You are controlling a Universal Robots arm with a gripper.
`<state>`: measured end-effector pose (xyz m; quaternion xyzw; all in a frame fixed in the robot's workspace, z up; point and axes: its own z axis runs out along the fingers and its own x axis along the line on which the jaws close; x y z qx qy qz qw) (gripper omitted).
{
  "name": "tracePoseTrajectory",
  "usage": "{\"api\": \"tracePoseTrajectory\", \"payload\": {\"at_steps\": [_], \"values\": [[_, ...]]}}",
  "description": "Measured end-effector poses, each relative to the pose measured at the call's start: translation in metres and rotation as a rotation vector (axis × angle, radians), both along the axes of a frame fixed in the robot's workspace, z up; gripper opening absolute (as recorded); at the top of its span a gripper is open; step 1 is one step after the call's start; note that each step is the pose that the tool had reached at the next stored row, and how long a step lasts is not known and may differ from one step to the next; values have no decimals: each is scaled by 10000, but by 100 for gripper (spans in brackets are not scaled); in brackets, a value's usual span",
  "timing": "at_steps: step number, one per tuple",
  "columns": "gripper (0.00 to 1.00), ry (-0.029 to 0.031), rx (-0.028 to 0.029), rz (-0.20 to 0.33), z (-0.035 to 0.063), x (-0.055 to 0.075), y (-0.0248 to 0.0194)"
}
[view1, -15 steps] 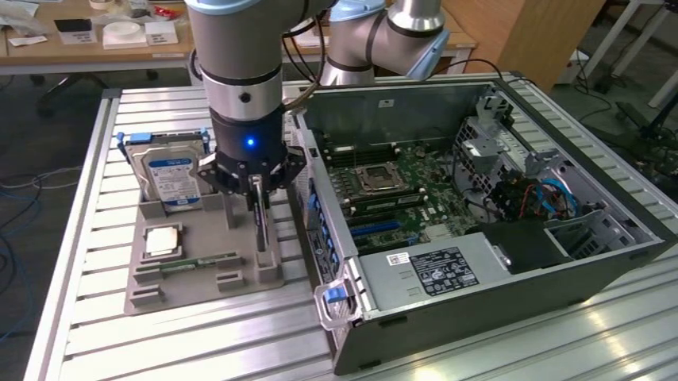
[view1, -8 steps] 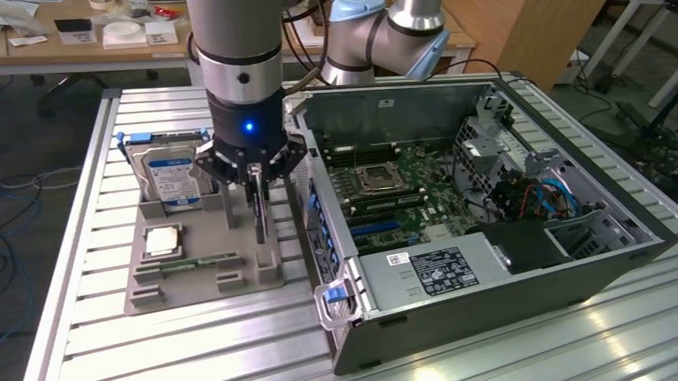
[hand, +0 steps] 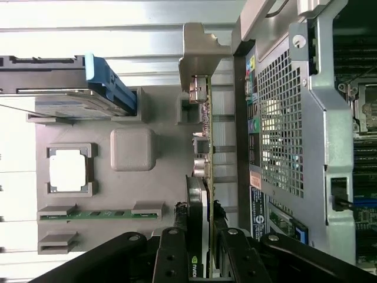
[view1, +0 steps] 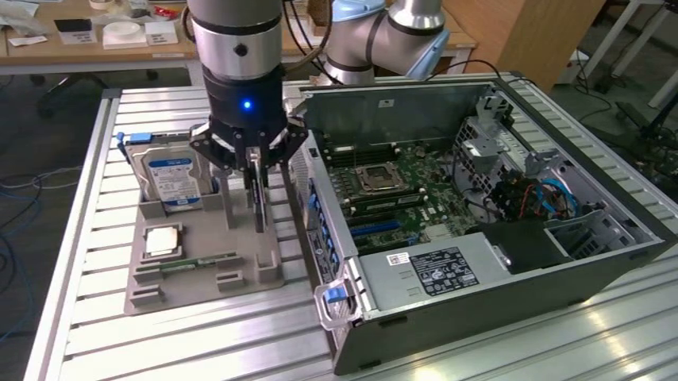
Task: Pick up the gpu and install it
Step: 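Pick up the gpu and move the gpu toward the slot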
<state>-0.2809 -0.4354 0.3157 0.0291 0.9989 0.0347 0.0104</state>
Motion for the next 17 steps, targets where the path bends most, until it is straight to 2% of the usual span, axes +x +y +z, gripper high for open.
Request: {"api": "tracePoseTrajectory", "payload": {"at_steps": [6, 17], "values": [[27, 0, 0, 1, 162, 0, 0], [27, 0, 0, 0, 392, 0, 0]]}}
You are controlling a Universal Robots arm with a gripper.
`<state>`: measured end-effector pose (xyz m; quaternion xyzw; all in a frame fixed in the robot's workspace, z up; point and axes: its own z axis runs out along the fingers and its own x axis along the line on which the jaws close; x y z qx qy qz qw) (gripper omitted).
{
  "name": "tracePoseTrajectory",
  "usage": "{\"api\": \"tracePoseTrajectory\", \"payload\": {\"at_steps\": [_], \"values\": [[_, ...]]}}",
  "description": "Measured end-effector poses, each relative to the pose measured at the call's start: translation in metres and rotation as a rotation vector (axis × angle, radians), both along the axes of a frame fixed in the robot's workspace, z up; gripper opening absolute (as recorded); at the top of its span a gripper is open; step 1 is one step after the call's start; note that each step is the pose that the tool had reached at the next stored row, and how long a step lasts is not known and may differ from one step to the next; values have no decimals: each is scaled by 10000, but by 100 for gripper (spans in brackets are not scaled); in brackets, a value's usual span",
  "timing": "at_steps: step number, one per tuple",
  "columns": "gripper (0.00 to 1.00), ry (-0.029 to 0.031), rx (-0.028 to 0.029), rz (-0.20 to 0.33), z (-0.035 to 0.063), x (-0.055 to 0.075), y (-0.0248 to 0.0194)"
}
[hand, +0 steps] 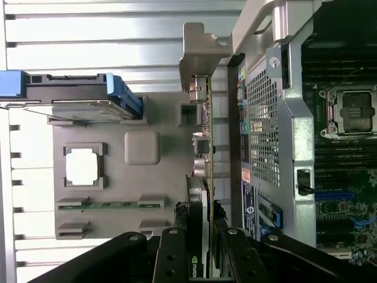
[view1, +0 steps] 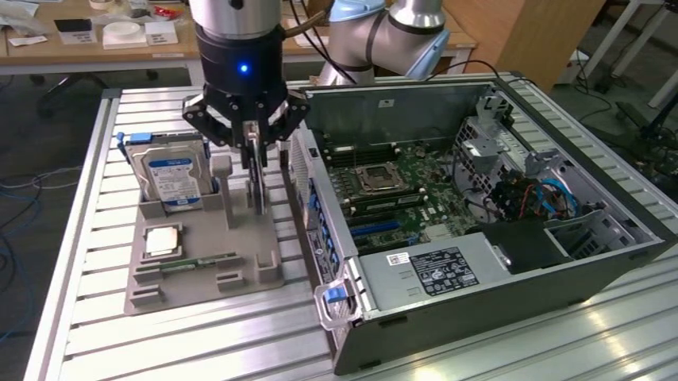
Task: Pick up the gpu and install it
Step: 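Pick up the gpu and move the gpu toward the slot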
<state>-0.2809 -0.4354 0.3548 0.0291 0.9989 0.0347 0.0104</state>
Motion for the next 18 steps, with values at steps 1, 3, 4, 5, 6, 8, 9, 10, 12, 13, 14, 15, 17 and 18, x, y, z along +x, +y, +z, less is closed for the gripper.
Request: {"api": "tracePoseTrajectory", "payload": {"at_steps": [1, 3, 4, 5, 6, 8, 9, 10, 12, 13, 14, 15, 17, 18], "values": [[27, 0, 0, 0, 21, 0, 0], [27, 0, 0, 0, 58, 0, 0], [27, 0, 0, 0, 77, 0, 0], [27, 0, 0, 0, 95, 0, 0], [27, 0, 0, 0, 111, 0, 0], [27, 0, 0, 0, 142, 0, 0], [27, -1, 0, 0, 156, 0, 0], [27, 0, 0, 0, 170, 0, 0], [27, -1, 0, 0, 193, 0, 0], [27, 0, 0, 0, 205, 0, 0], [27, 0, 0, 0, 216, 0, 0], [27, -1, 0, 0, 225, 0, 0], [27, 0, 0, 0, 248, 0, 0], [27, 0, 0, 1, 260, 0, 0]]}}
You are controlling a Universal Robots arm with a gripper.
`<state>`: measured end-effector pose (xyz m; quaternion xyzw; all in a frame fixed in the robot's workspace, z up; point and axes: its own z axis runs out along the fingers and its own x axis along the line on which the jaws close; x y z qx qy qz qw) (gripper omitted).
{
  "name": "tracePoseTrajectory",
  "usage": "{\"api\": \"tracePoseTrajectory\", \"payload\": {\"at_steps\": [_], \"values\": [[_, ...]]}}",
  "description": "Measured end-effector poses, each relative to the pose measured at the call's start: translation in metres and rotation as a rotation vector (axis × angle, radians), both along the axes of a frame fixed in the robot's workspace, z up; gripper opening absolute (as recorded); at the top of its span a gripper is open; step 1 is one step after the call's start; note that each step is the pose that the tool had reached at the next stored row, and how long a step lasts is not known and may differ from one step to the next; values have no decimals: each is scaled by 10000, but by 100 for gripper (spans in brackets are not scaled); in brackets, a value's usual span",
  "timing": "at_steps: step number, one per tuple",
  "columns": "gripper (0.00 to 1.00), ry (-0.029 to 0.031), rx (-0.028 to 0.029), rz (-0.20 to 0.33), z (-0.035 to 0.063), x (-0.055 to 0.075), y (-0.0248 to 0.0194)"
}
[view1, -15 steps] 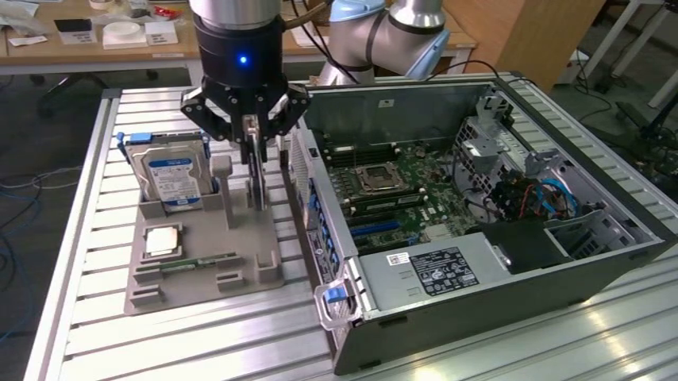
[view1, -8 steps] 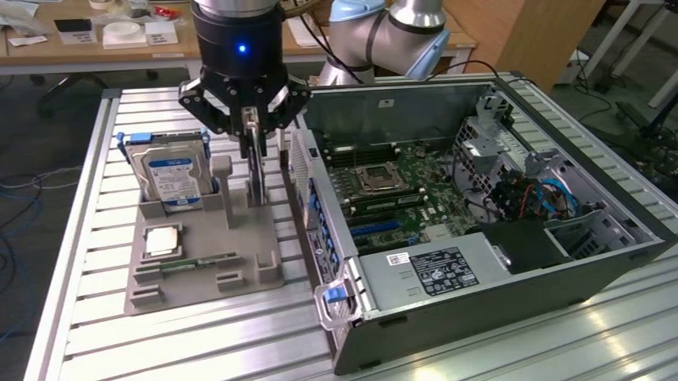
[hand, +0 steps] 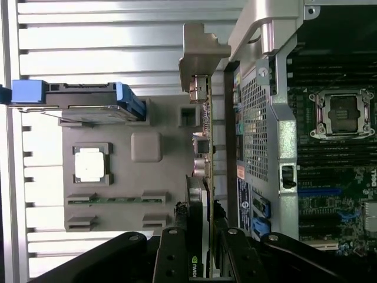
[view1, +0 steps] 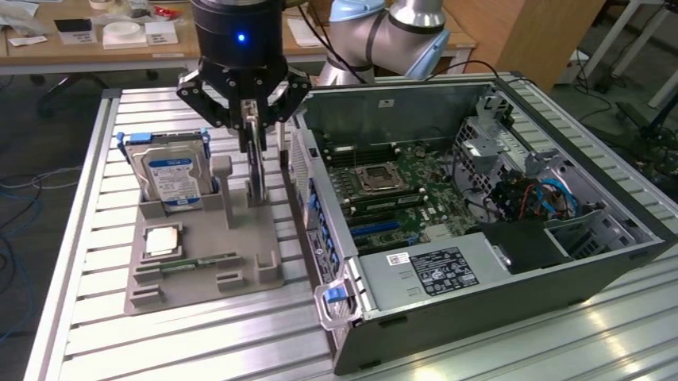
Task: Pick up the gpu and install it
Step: 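Pick up the gpu and move the gpu toward the slot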
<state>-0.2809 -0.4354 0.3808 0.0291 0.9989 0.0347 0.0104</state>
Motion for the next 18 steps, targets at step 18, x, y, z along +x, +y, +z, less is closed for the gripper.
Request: {"api": "tracePoseTrajectory", "payload": {"at_steps": [18], "values": [[27, 0, 16, 0, 246, 0, 0]]}}
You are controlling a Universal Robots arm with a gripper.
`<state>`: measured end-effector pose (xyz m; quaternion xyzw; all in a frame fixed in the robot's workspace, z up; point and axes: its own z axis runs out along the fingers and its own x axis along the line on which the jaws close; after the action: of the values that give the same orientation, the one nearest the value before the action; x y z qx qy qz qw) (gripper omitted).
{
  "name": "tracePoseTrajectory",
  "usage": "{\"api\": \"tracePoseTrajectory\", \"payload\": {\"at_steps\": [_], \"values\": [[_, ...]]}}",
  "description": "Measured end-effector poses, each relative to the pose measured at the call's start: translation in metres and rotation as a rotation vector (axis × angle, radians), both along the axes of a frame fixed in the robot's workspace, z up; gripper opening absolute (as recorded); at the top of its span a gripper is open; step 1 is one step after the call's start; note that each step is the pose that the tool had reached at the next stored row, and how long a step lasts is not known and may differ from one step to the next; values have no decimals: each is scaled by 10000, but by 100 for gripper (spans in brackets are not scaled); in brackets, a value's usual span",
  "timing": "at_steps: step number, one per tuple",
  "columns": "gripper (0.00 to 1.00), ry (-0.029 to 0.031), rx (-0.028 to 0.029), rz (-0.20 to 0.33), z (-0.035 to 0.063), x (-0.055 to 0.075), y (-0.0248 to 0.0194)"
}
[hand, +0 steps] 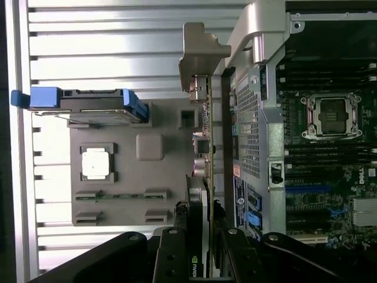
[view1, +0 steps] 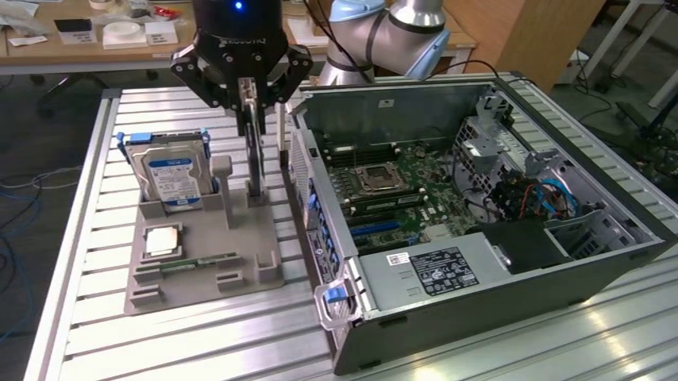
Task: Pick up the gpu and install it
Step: 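Pick up the gpu and move the gpu toward the slot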
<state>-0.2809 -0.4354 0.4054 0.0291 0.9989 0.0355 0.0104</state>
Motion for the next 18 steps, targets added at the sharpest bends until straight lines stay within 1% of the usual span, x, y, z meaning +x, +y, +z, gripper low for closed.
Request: {"api": "tracePoseTrajectory", "payload": {"at_steps": [3, 18], "values": [[27, -1, 1, 0, 20, 0, 0], [27, 2, 5, 0, 47, 2, 0]]}}
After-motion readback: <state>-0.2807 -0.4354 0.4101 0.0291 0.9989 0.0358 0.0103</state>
